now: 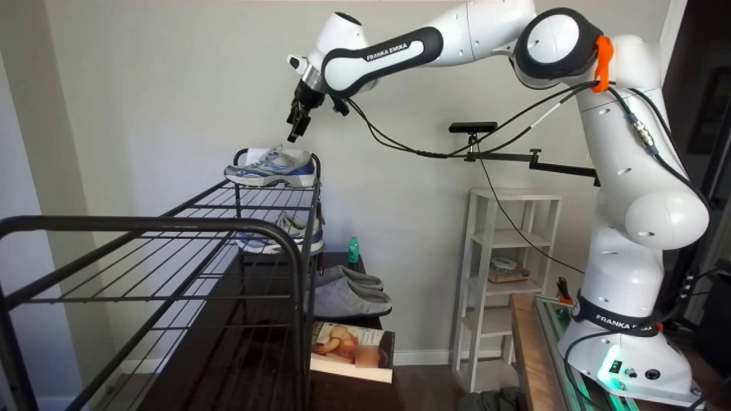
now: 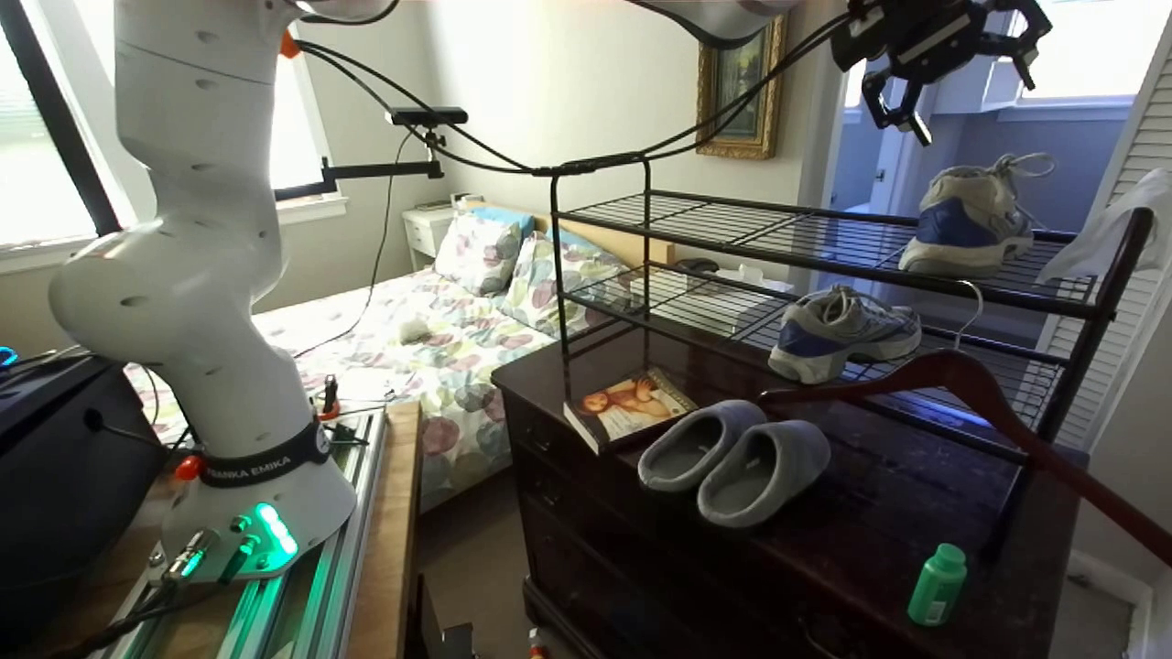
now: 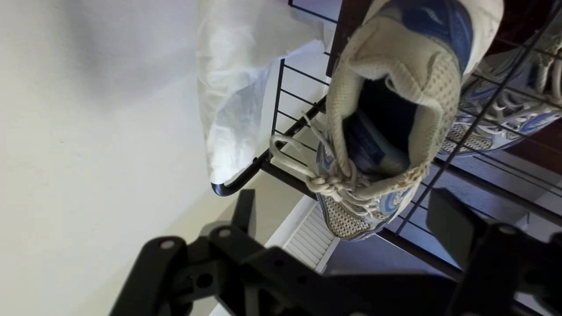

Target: Put the green bottle on the countertop then move the sneaker from the top shelf to the bottom shelf.

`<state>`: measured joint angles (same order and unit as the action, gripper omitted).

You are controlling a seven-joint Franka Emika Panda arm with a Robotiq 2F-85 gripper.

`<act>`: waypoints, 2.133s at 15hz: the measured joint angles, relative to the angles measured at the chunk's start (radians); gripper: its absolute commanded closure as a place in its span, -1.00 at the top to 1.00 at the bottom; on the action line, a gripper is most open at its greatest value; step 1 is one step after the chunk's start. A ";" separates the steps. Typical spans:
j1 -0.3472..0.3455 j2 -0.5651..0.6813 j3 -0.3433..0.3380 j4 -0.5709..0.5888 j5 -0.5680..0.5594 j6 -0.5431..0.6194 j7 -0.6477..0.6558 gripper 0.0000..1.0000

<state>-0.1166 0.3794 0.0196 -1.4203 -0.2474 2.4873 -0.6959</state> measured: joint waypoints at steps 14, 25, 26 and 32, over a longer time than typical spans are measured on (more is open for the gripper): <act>-0.010 0.233 0.020 0.360 0.127 -0.526 -0.115 0.32; -0.018 0.364 0.025 0.570 0.134 -0.586 -0.185 -0.52; -0.018 0.365 0.025 0.572 0.134 -0.586 -0.187 -0.52; -0.011 0.361 0.019 0.572 0.125 -0.568 -0.175 -0.95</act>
<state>-0.1280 0.7408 0.0388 -0.8483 -0.1223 1.9197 -0.8713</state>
